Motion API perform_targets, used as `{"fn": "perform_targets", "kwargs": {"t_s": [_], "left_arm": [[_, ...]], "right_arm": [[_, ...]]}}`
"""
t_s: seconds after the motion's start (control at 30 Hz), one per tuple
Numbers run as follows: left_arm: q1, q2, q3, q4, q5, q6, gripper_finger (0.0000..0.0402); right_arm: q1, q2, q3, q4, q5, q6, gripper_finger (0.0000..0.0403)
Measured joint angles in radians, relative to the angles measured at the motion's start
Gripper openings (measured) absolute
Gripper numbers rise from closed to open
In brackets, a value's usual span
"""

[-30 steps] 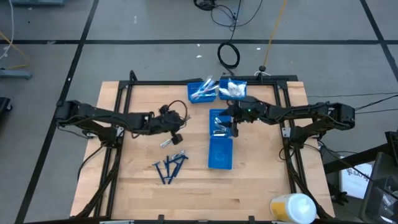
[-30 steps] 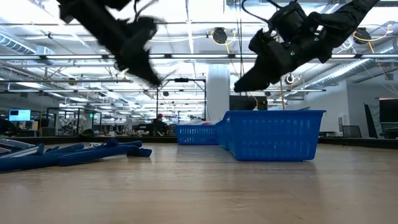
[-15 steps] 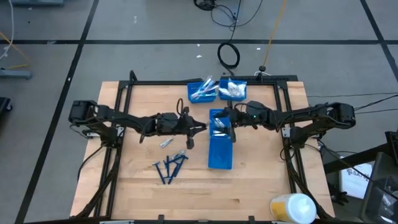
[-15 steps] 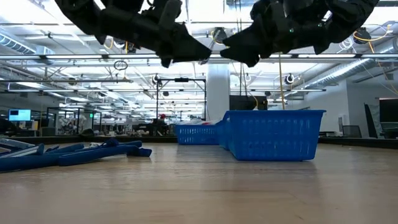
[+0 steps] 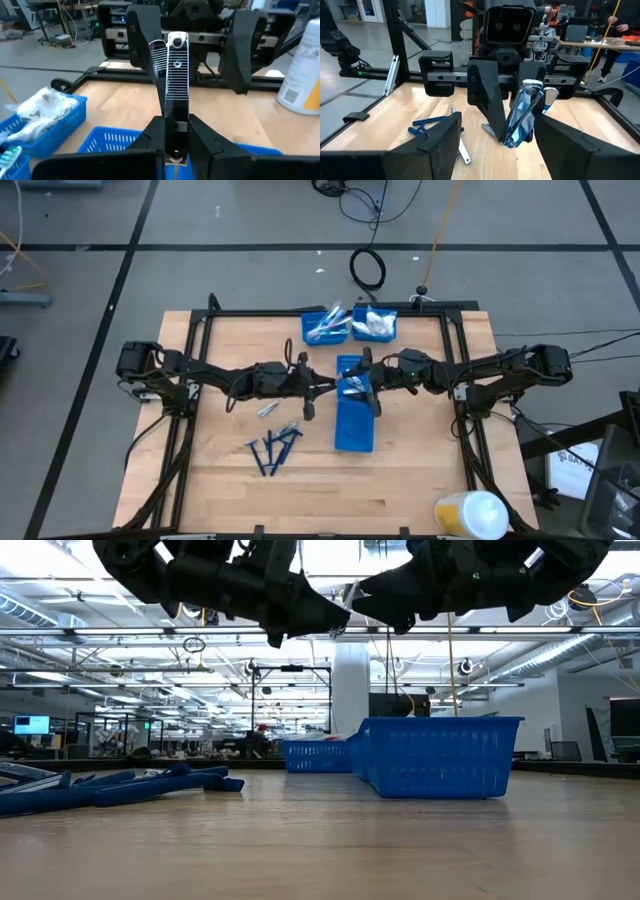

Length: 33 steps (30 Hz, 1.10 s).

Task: Pick & Place Travel size toiletries
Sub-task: Put the nail clipper into the center blue bin

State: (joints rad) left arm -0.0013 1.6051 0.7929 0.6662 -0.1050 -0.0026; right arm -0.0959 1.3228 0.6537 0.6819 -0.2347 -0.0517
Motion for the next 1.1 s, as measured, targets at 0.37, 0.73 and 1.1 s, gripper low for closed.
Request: {"fn": "perform_targets", "kwargs": {"t_s": [0.37, 0.73, 1.1], "left_arm": [[-0.028, 0.001, 0.005, 0.016, -0.001, 0.025, 0.0035], [-0.046, 0.004, 0.038, 0.002, -0.056, 0.054, 0.0035], [-0.045, 0.074, 0.095, -0.008, -0.052, 0.061, 0.0035]], "right_arm": [[0.000, 0.000, 0.001, 0.014, 0.002, -0.001, 0.0232], [0.000, 0.000, 0.001, 0.027, 0.002, 0.012, 0.0230], [0.000, 0.000, 0.002, 0.021, 0.002, 0.012, 0.0226]]}}
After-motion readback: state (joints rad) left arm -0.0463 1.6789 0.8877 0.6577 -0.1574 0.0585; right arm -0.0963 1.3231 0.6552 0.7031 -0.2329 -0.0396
